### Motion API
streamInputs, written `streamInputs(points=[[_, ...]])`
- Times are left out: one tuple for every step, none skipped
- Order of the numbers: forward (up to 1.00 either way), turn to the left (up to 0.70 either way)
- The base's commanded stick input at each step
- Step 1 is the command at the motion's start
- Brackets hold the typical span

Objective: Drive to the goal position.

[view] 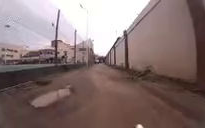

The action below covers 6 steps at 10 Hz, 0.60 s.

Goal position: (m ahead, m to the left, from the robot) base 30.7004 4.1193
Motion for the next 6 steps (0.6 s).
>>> streamInputs(points=[[0.7,0.0],[0.7,0.0],[0.7,0.0],[0.7,0.0],[0.7,0.0],[0.7,0.0]])
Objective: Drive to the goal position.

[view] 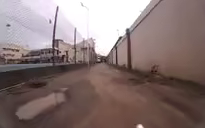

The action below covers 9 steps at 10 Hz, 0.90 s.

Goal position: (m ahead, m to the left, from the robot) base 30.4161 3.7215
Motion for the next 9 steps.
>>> streamInputs(points=[[0.7,0.0],[0.7,0.0],[0.7,0.0],[0.7,0.0],[0.7,0.0],[0.7,0.0],[0.7,0.0],[0.7,0.0],[0.7,0.0]])
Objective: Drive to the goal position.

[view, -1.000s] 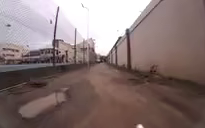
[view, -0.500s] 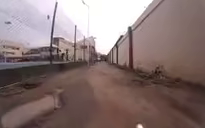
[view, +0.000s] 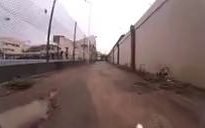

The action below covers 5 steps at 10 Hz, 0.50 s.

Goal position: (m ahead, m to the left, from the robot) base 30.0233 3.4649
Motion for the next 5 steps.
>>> streamInputs(points=[[0.7,0.0],[0.7,0.11],[0.7,0.21],[0.7,0.32],[0.7,0.06]])
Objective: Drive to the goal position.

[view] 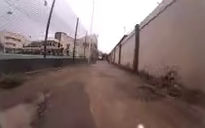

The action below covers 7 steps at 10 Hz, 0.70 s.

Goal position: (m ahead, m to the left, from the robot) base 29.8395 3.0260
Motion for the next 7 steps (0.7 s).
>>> streamInputs(points=[[0.7,0.0],[0.7,0.0],[0.7,0.0],[0.7,0.0],[0.7,0.0],[0.7,0.07],[0.7,0.25]])
